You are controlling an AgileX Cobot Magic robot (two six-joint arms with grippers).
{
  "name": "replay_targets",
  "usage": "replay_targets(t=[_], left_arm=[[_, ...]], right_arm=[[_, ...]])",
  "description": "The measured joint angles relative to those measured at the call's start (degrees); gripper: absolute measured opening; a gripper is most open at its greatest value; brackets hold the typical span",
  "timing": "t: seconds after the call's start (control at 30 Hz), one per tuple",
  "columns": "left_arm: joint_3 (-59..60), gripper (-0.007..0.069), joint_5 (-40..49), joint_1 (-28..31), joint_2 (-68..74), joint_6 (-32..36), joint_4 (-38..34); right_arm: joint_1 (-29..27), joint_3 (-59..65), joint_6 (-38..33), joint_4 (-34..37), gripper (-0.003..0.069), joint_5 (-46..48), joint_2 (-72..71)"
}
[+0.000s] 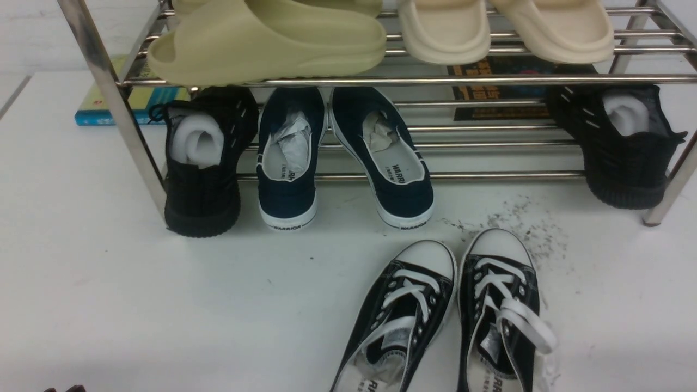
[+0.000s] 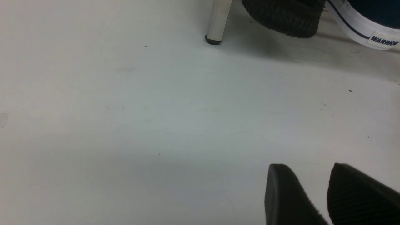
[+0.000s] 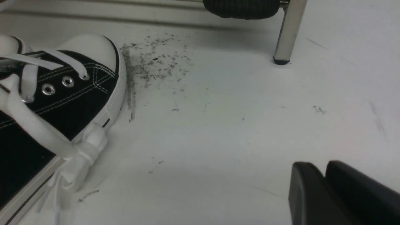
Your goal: Take the shoes off the shelf with your hand on the white table.
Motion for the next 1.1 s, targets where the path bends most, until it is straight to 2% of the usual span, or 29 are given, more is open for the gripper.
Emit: replay_targets(t=[0.2,0.47,1.1], left_arm=[[0.0,0.0242,0.0,0.0,0.0,0.0,0.0],[0.0,0.0242,0.0,0.0,0.0,0.0,0.0],[0.0,0.0242,0.0,0.0,0.0,0.0,0.0]], right_arm=[[3.4,0.0,0.0,-0.4,0.0116,0.0,0.0],[1.6,0.0,0.0,-0.4,0.0123,0.0,0.0],[1.5,0.0,0.0,-0.4,0.0144,0.0,0.0]])
